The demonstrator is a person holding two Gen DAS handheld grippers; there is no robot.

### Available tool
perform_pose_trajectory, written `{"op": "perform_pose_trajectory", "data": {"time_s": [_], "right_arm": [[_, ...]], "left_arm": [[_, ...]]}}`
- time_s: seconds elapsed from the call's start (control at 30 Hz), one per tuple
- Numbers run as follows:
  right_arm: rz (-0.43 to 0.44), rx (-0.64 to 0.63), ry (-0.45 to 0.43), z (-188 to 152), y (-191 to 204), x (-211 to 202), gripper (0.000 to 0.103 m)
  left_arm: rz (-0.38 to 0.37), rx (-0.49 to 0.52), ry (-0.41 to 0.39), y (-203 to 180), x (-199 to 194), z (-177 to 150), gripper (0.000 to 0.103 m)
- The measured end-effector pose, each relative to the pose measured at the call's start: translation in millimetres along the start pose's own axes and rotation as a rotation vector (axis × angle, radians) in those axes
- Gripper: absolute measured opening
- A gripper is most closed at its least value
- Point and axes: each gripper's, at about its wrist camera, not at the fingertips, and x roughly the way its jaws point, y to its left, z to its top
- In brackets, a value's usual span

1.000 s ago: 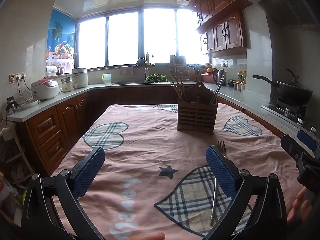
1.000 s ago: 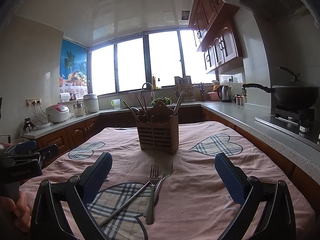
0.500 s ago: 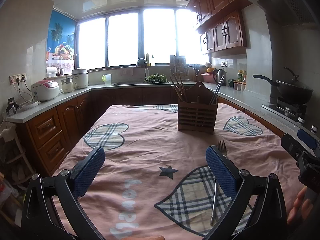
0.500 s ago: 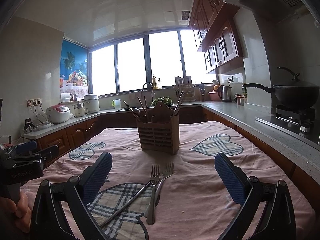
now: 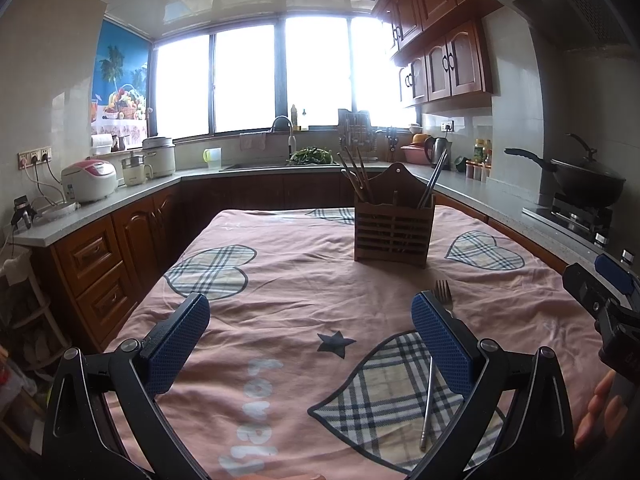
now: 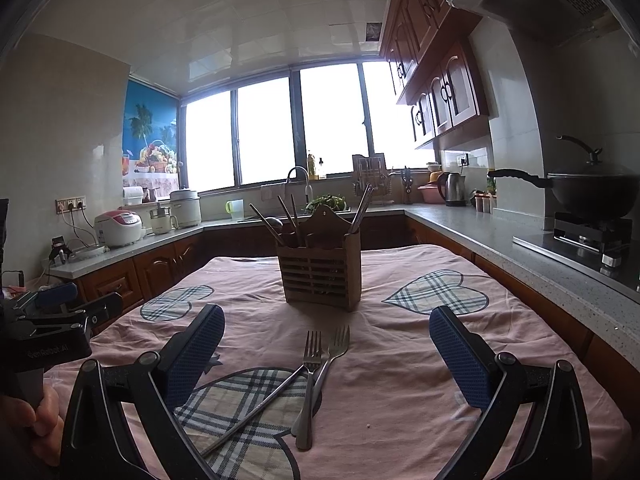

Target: Organize utensils

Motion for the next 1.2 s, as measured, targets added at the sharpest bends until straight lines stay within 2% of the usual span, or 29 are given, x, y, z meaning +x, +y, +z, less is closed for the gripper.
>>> {"op": "perform_pose_trajectory", "data": {"time_s": [1.2], "right_arm": [[0.009, 0.006, -0.001, 1.3, -2.5, 2.1, 0.103]], "left_arm": [[0.001, 0.010, 0.011, 0.6, 3.3, -1.4, 0.103]]}}
